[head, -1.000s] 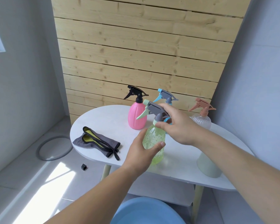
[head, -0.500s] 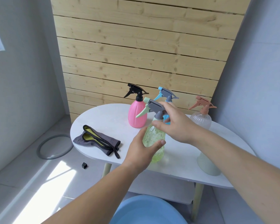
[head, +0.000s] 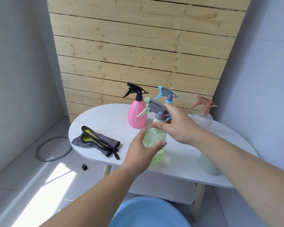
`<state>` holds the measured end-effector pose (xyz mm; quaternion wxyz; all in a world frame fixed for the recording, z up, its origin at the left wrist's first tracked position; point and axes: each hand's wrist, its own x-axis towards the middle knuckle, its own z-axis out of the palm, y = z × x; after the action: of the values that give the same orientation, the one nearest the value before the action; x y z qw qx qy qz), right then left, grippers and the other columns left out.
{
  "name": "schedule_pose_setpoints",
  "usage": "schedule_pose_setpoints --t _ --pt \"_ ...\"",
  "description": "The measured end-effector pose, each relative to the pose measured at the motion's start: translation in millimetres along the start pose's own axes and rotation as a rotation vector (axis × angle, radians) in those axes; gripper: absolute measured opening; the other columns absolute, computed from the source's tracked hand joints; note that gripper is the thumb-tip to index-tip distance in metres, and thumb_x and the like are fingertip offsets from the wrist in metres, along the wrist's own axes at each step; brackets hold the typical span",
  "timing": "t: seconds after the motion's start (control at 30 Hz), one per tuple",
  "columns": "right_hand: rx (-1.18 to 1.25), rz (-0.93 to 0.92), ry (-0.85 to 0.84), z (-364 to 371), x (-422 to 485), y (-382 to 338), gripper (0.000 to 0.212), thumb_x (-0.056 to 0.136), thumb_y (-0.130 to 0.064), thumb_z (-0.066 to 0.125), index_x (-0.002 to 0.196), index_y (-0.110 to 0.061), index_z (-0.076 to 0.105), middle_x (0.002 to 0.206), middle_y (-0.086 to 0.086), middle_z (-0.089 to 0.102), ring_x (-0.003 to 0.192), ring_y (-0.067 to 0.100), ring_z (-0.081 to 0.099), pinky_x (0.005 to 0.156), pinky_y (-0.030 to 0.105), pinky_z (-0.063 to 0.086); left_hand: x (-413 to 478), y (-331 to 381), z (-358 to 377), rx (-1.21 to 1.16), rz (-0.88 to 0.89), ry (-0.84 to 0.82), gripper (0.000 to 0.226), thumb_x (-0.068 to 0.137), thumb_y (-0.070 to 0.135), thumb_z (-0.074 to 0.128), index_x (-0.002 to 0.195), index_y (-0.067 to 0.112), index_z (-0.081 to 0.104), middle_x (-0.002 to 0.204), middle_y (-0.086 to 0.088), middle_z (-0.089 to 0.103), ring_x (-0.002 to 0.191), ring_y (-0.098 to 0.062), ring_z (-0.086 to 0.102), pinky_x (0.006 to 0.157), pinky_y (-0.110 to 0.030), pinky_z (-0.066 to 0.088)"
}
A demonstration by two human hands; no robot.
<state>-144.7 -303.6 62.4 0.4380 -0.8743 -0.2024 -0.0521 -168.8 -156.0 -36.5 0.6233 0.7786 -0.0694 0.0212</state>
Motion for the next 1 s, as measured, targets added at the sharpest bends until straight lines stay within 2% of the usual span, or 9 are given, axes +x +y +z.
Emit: schedule_pose_setpoints --t 0.07,0.13,0.2,0.3,0.47,0.57,0.73,0.93,1.0 --pt "0.023 0.001 0.002 2 0 -1 0.027 0.087 -0.022 0.072 0.110 -0.022 0.057 0.088 -0.009 0.051 0.070 0.002 0.049 0.073 0.019 0.043 -1 2 0 -0.001 -0.008 -0.012 0.053 0.088 0.045 0.080 0.126 0.058 0.046 0.109 0.046 0.051 0.100 0.031 0.045 0.080 0.001 0.036" --pt "0.064 0.011 -0.028 1 0 -1 0.036 0.088 -0.018 0.067 0.121 -0.030 0.057 0.092 -0.008 0.052 0.073 0.018 0.052 0.077 0.026 0.050 -2 3 0 -0.003 -0.014 -0.018 0.054 0.087 0.045 0.081 0.125 0.060 0.045 0.107 0.047 0.051 0.096 0.035 0.043 0.077 0.003 0.036" --pt "0.059 0.012 -0.035 0 0 1 0.029 0.088 -0.017 0.067 0.113 -0.029 0.059 0.089 -0.011 0.053 0.081 0.016 0.057 0.084 0.032 0.053 -1 1 0 -0.010 -0.012 -0.008 0.055 0.087 0.047 0.081 0.128 0.059 0.048 0.114 0.043 0.055 0.109 0.022 0.051 0.086 -0.006 0.038" --pt "0.062 0.005 0.016 2 -1 1 0.022 0.085 -0.020 0.074 0.095 -0.030 0.057 0.084 -0.013 0.052 0.071 -0.002 0.050 0.077 0.022 0.045 -1 2 1 -0.012 -0.001 0.003 0.059 0.088 0.045 0.081 0.138 0.052 0.050 0.117 0.040 0.053 0.123 0.003 0.050 0.097 -0.020 0.036" --pt "0.129 -0.010 -0.015 1 -3 -2 0.025 0.090 -0.011 0.066 0.102 -0.032 0.062 0.085 -0.006 0.054 0.075 0.007 0.055 0.077 0.021 0.049 -1 3 0 -0.025 -0.005 -0.007 0.058 0.087 0.045 0.081 0.134 0.056 0.048 0.117 0.040 0.056 0.112 0.015 0.053 0.089 -0.011 0.039" --pt "0.123 -0.003 0.015 0 -2 -1 0.024 0.088 -0.005 0.069 0.087 -0.028 0.060 0.080 -0.008 0.054 0.071 0.003 0.055 0.075 0.014 0.044 -1 2 0 -0.032 0.000 0.002 0.060 0.087 0.046 0.082 0.139 0.052 0.052 0.133 0.027 0.061 0.128 0.001 0.053 0.100 -0.024 0.042" --pt "0.140 0.020 0.042 2 1 1 0.015 0.084 -0.007 0.075 0.087 -0.008 0.061 0.077 -0.007 0.056 0.067 0.000 0.055 0.072 0.011 0.044 1 0 -2 -0.048 -0.004 -0.009 0.062 0.085 0.048 0.083 0.140 0.050 0.054 0.128 0.029 0.063 0.128 0.000 0.055 0.103 -0.027 0.045" --pt "0.341 0.156 0.028 0 -9 14 0.014 0.085 -0.015 0.077 0.098 -0.016 0.070 0.091 -0.014 0.069 0.089 0.002 0.064 0.100 0.028 0.049 3 -3 -7 -0.011 -0.013 -0.054 0.071 0.082 0.038 0.088 0.143 0.045 0.053 0.129 0.023 0.066 0.125 -0.003 0.059 0.107 -0.034 0.049" --pt "0.313 0.200 0.007 4 -14 19 0.034 0.084 -0.029 0.077 0.114 -0.017 0.067 0.108 -0.010 0.071 0.103 0.004 0.066 0.106 0.035 0.048 4 -7 -10 0.034 -0.022 -0.096 0.079 0.080 0.028 0.090 0.146 0.042 0.049 0.133 0.020 0.063 0.128 -0.006 0.057 0.111 -0.036 0.048"
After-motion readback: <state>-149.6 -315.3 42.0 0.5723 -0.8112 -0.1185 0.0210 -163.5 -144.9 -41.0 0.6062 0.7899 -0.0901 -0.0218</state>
